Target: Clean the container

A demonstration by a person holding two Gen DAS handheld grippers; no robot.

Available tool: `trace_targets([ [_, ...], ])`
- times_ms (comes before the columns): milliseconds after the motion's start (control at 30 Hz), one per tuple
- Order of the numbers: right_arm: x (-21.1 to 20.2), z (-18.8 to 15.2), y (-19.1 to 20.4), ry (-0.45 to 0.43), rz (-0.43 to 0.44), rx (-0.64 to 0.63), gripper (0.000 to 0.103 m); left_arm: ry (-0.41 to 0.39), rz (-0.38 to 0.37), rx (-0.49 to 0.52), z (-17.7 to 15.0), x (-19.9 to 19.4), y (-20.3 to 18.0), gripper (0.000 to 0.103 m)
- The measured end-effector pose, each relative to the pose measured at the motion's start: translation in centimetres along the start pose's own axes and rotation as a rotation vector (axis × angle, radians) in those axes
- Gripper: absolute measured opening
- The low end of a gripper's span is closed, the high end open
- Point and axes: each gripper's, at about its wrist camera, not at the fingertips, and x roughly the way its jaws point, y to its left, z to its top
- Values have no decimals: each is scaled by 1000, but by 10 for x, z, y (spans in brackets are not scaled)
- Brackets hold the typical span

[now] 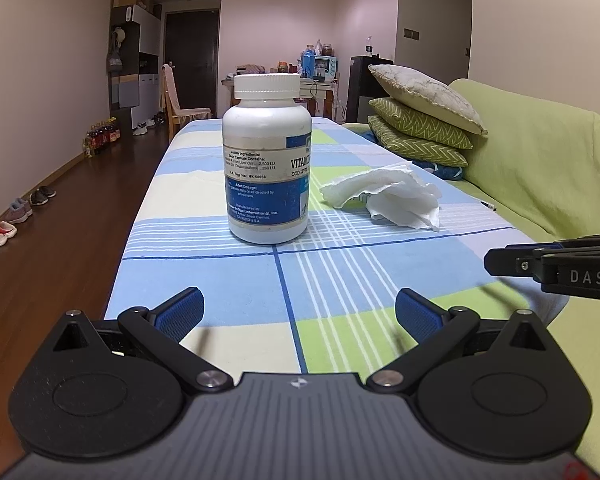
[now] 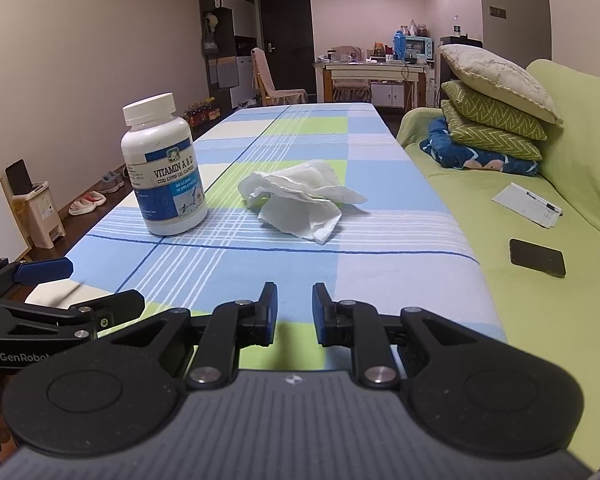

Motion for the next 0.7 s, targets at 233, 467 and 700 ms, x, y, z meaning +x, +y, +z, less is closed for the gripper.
trace_targets([
  [233, 1, 0, -1, 5, 3, -6, 17, 3, -1, 2, 0, 2, -1, 102],
  [467, 3, 3, 9, 7, 6, -12, 17, -4, -7, 9, 1, 3, -2, 102],
  [700, 1, 3, 10, 4, 5, -12, 17, -5, -2, 10, 2, 3, -1, 102],
])
